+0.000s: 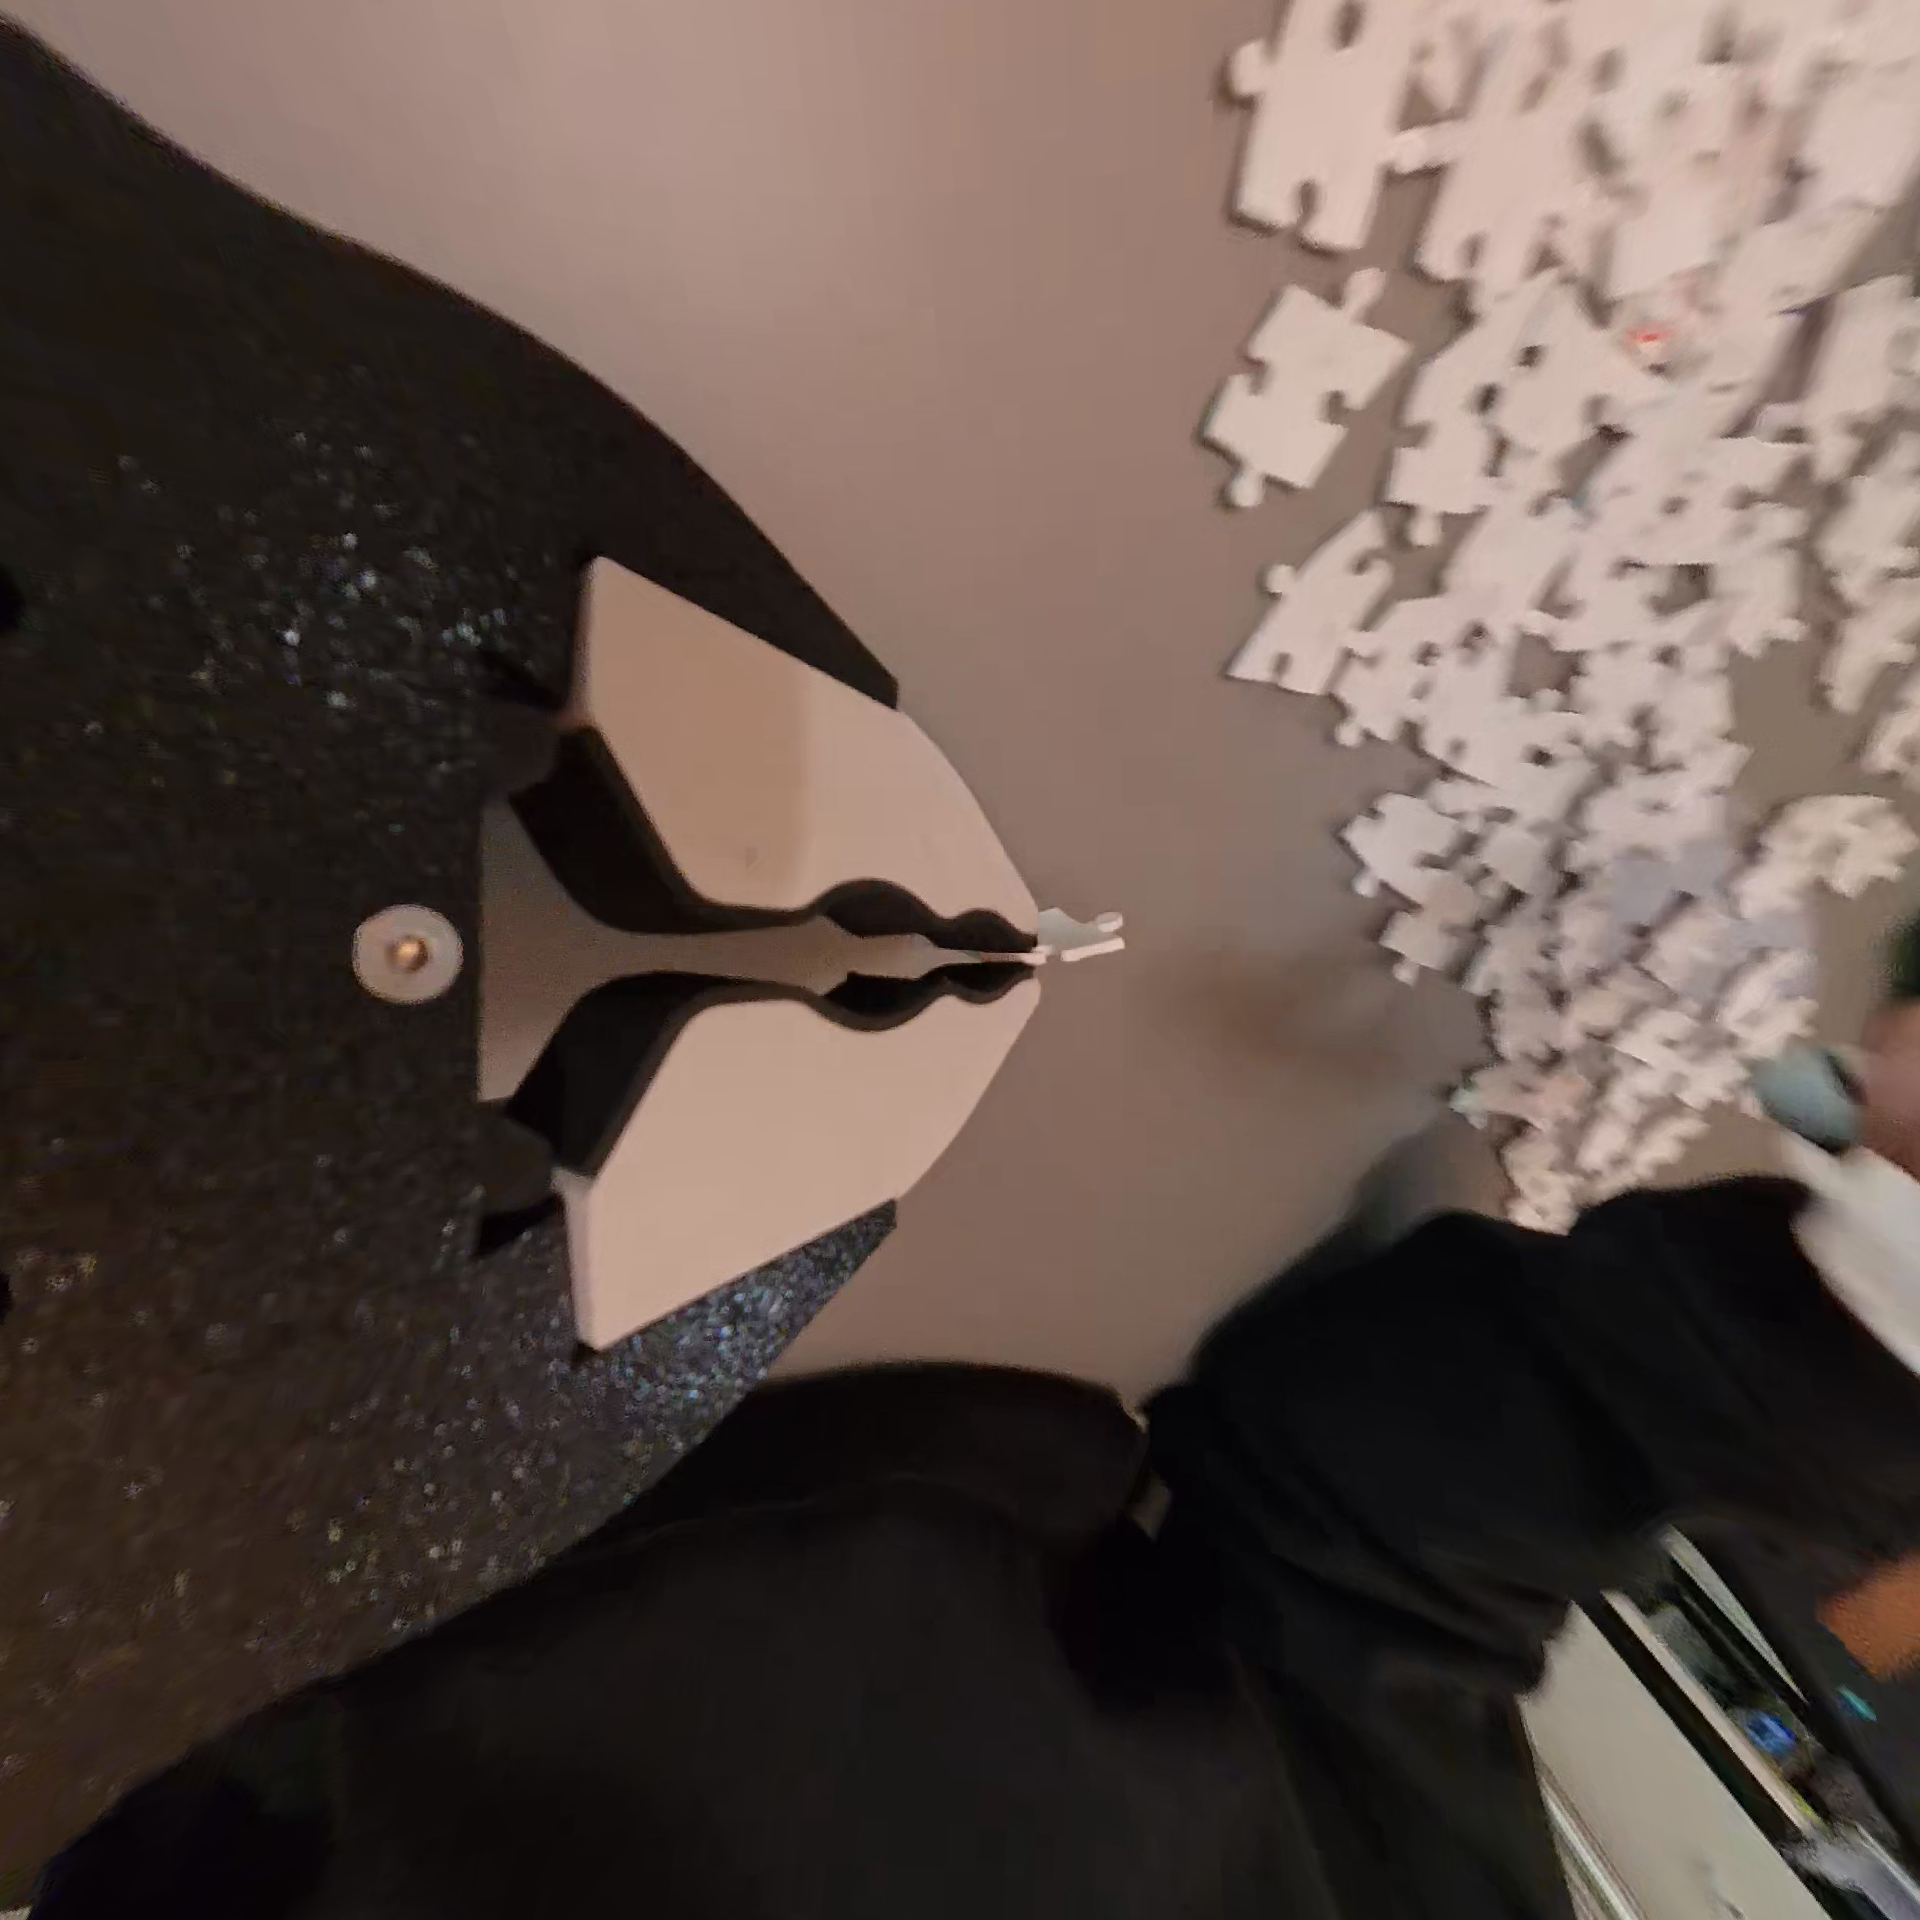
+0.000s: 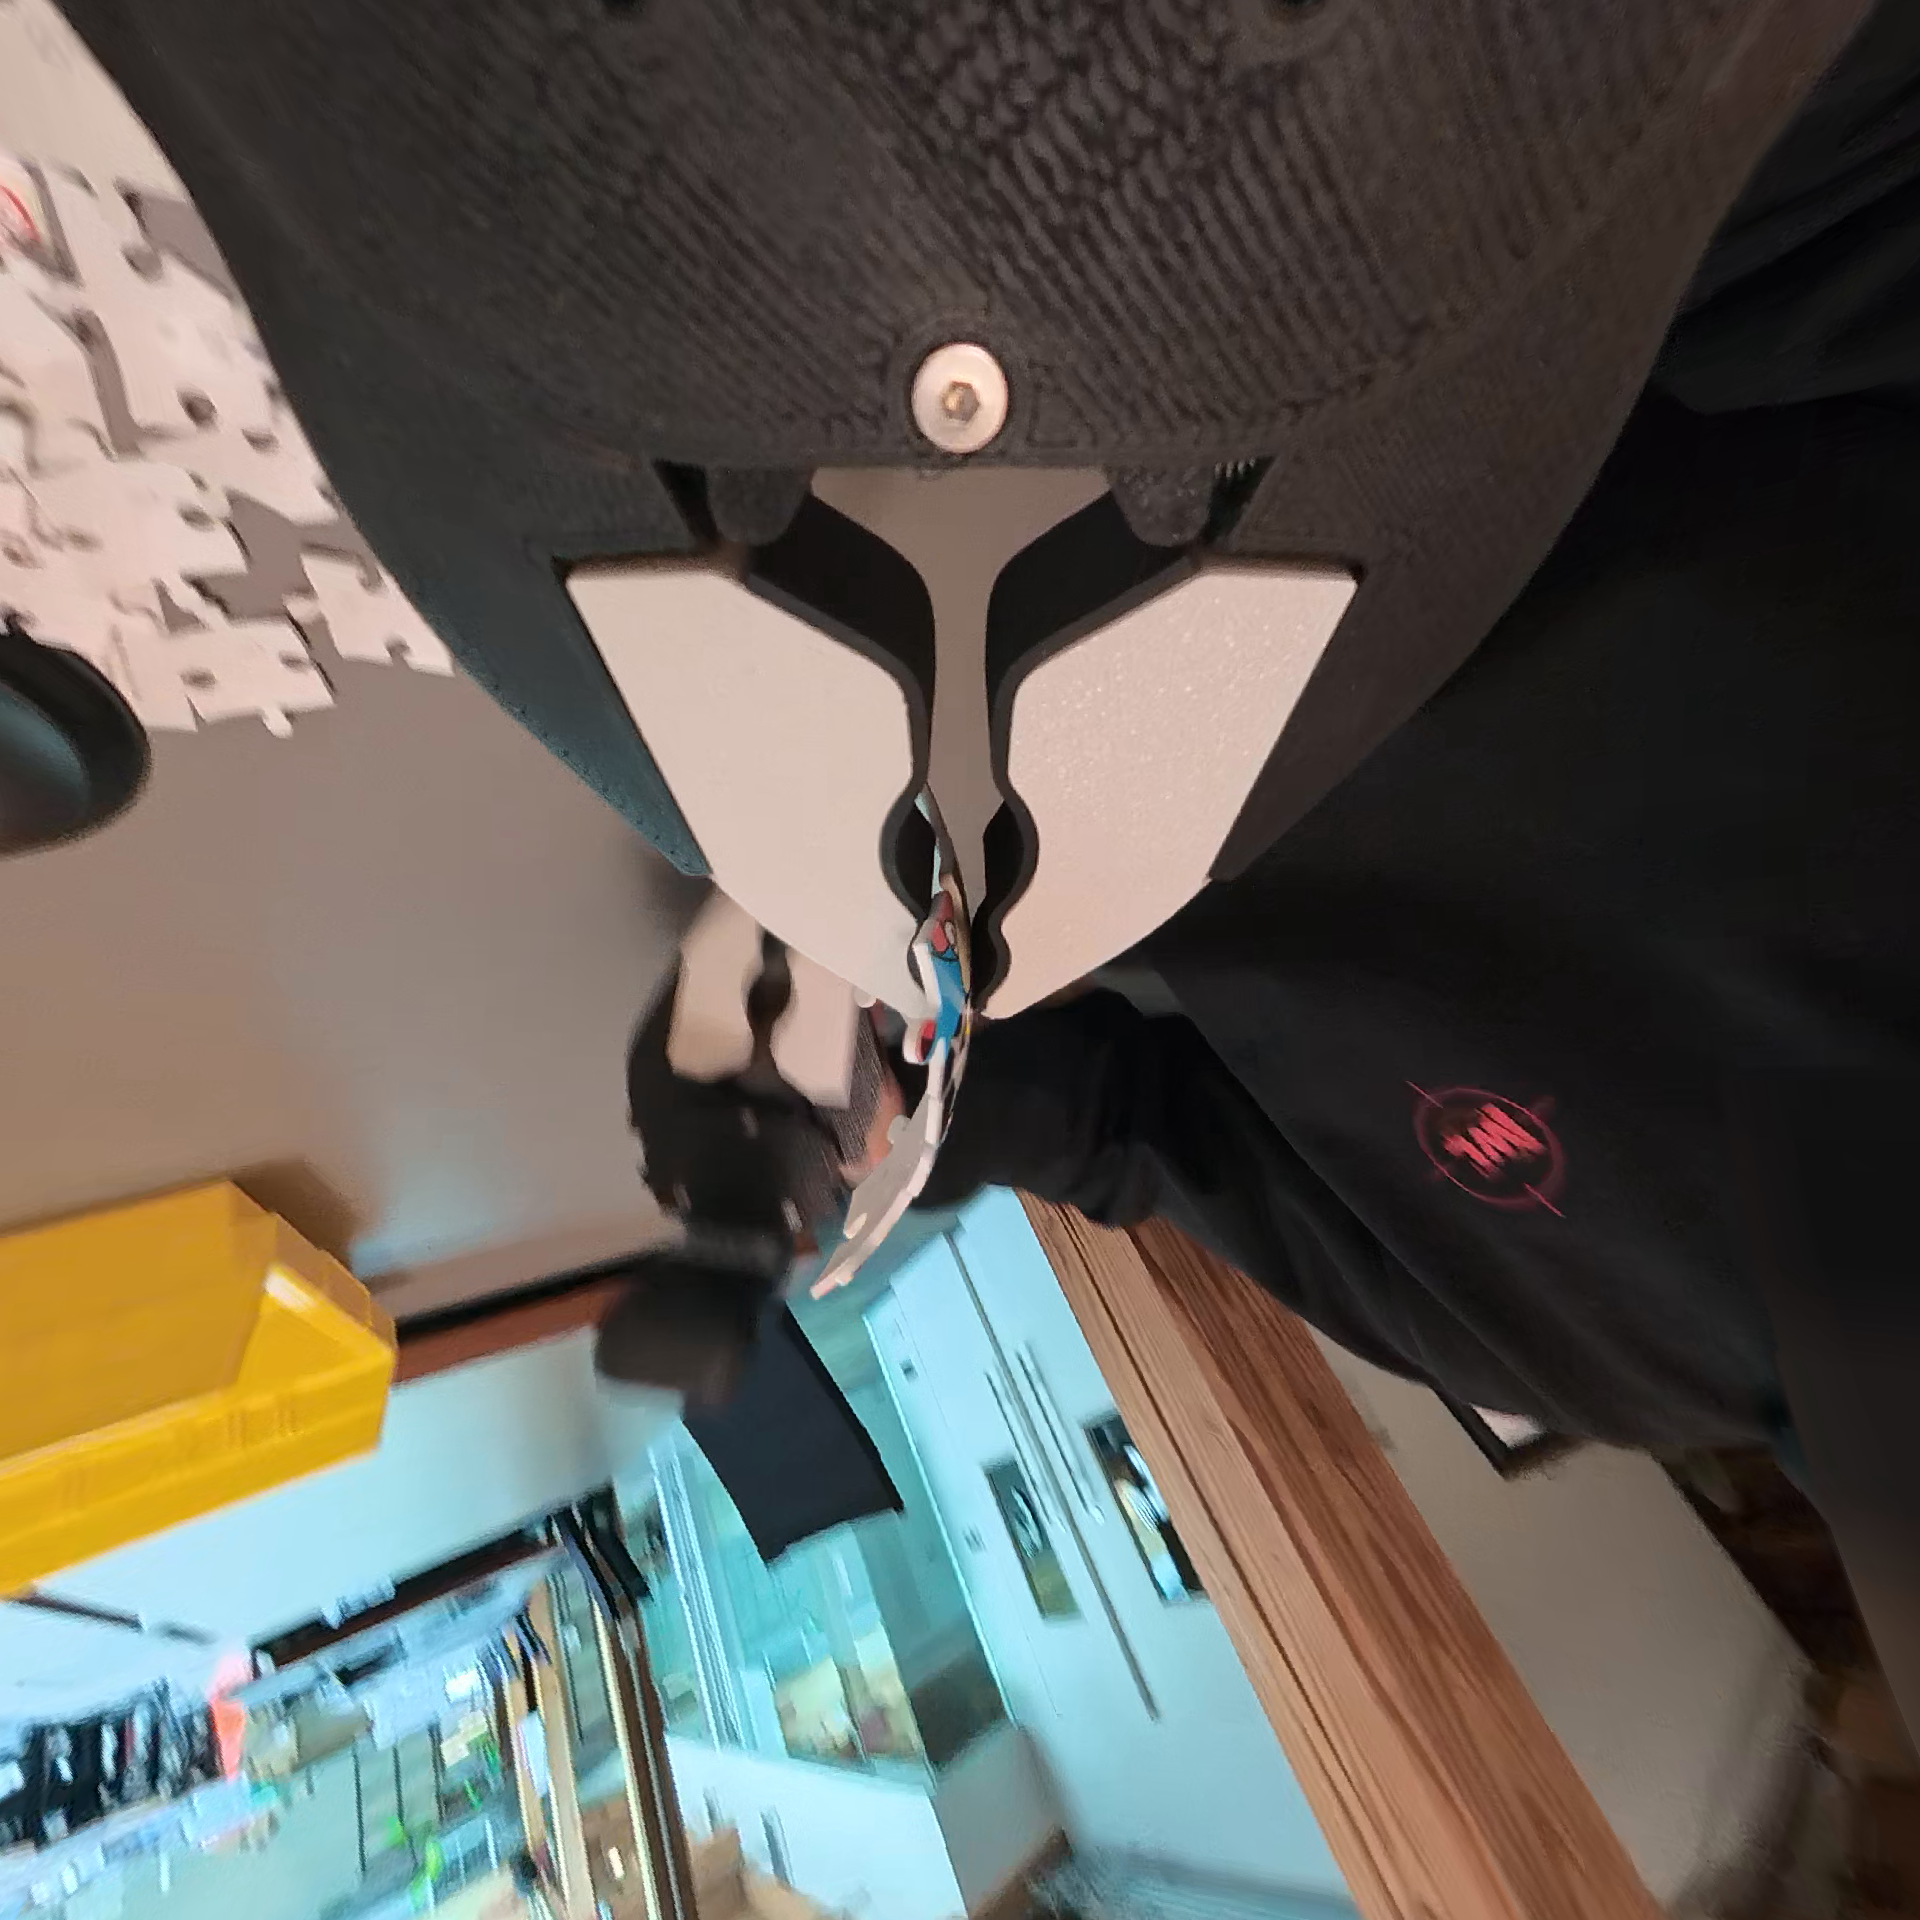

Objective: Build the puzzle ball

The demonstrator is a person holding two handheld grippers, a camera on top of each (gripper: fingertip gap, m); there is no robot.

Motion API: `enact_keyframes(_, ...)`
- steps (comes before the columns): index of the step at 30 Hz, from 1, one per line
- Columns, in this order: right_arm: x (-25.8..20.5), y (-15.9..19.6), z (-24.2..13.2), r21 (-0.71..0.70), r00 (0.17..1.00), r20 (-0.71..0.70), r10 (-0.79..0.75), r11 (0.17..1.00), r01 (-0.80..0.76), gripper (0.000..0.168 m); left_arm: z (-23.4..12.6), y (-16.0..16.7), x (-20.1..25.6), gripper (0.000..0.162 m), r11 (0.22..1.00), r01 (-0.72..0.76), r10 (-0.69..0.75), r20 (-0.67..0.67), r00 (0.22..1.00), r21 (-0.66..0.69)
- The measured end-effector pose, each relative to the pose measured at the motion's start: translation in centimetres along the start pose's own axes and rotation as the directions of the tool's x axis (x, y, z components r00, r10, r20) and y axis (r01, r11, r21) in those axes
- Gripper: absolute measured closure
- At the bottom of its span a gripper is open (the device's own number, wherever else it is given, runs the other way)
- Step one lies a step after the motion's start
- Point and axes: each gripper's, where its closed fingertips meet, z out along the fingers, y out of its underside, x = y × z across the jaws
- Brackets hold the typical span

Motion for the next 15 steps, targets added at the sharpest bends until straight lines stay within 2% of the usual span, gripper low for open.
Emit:
enact_keyframes(5, -0.5, 0.9, 0.5, -0.048, 0.999, 0.047, -0.006, 0.999, 0.009, 0.164, -3.4, -5.4, 4.6, 0.161, 0.981, 0.058, -0.014, -0.235, 0.972, 0.184)
enact_keyframes(8, -1.4, 1.3, 1.1, -0.061, 0.993, 0.119, 0.014, 0.998, -0.007, 0.164, -5.6, -7.6, 6.8, 0.161, 0.969, 0.095, -0.008, -0.354, 0.935, 0.229)
enact_keyframes(11, -1.8, 1.3, 2.1, -0.06, 0.981, 0.18, 0.078, 0.996, -0.068, 0.164, -6.5, -8.8, 7.7, 0.161, 0.966, 0.132, -0.027, -0.42, 0.907, 0.224)
enact_keyframes(15, -1.7, 1.8, 3.4, -0.087, 0.963, 0.215, 0.159, 0.986, -0.144, 0.164, -5.7, -8.3, 7.7, 0.161, 0.985, 0.121, -0.061, -0.414, 0.908, 0.12)
